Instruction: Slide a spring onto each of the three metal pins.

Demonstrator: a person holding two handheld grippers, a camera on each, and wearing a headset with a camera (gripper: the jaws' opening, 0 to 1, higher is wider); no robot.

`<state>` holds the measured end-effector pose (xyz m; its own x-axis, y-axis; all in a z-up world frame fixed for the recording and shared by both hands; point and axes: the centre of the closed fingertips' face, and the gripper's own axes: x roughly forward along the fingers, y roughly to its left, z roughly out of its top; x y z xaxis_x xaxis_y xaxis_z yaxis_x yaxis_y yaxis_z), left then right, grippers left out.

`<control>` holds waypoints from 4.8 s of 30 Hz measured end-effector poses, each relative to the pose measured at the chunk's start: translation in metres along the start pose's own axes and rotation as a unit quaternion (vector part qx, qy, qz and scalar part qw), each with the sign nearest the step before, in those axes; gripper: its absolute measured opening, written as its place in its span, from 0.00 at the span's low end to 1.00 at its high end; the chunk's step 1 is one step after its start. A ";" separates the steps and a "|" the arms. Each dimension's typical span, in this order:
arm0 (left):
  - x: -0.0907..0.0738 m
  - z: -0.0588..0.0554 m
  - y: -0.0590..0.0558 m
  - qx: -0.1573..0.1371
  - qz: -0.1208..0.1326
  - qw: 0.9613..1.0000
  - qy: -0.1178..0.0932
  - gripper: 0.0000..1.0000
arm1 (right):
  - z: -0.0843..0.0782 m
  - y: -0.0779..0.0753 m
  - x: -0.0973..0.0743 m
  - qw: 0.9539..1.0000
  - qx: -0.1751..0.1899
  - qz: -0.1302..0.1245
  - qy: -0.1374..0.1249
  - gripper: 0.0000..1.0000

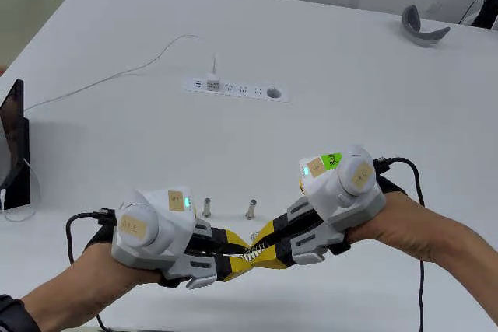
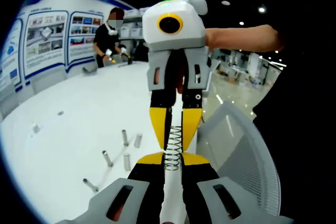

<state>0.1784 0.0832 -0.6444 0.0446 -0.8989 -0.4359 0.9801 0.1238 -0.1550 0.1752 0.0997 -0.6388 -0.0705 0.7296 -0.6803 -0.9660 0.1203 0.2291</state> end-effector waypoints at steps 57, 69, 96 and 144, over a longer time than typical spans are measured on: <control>-0.101 -0.073 0.102 -0.130 0.255 0.958 0.000 0.57 | -0.014 -0.120 0.023 0.987 0.058 -0.109 0.100 0.12; -0.110 -0.083 0.106 -0.149 0.273 0.950 -0.001 0.64 | -0.007 -0.135 0.040 0.986 0.027 -0.095 0.131 0.13; -0.128 -0.091 0.107 -0.167 0.292 0.942 -0.004 0.65 | 0.000 -0.153 0.073 0.984 0.010 -0.080 0.160 0.13; -0.142 -0.097 0.101 -0.177 0.304 0.936 -0.005 0.64 | -0.008 -0.155 0.107 0.976 -0.046 -0.074 0.201 0.13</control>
<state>0.2527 0.2644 -0.6844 0.5765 -0.6205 -0.5317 0.6474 0.7438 -0.1661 0.3150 0.1534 -0.7526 -0.0026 0.3832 -0.9237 -0.9898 0.1306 0.0570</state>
